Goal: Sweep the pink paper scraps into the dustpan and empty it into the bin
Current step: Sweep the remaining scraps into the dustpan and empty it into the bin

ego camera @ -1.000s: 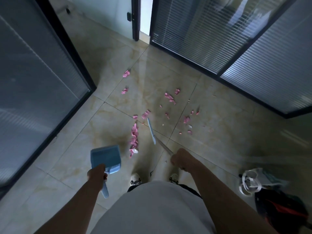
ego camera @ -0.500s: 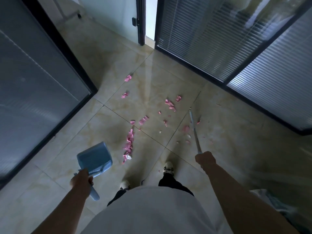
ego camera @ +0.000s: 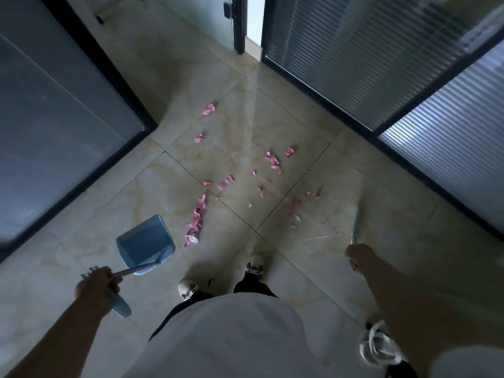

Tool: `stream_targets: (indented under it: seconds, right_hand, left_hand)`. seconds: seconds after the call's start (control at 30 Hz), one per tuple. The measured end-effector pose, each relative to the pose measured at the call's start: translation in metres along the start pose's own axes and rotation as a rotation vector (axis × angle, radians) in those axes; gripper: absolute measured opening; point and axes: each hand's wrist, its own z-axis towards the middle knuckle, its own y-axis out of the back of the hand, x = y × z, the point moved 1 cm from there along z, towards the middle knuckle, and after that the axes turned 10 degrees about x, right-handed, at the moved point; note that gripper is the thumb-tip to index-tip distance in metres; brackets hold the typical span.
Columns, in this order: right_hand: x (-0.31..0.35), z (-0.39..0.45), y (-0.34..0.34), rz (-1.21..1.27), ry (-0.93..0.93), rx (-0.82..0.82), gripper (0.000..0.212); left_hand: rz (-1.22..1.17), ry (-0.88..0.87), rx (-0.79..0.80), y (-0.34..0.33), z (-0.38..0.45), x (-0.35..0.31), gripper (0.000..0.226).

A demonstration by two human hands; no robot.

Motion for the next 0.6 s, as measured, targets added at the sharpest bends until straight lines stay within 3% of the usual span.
stream_targets:
  seconds: [0.13, 0.3, 0.4, 0.6]
  right_hand:
    - [0.020, -0.008, -0.011, 0.085, -0.015, 0.006, 0.031]
    - [0.055, -0.040, -0.064, -0.170, -0.012, 0.122, 0.010]
    - [0.075, -0.063, -0.106, -0.274, 0.065, 0.160, 0.038]
    - [0.102, -0.106, -0.191, -0.528, 0.087, 0.241, 0.021]
  left_hand:
    - [-0.043, 0.057, 0.007, 0.018, 0.004, 0.015, 0.026]
    - [-0.086, 0.014, 0.007, 0.037, 0.010, 0.033, 0.027]
    - [-0.047, 0.025, 0.009, 0.051, 0.013, 0.039, 0.028]
    - [0.014, 0.073, 0.031, 0.073, 0.022, 0.036, 0.027]
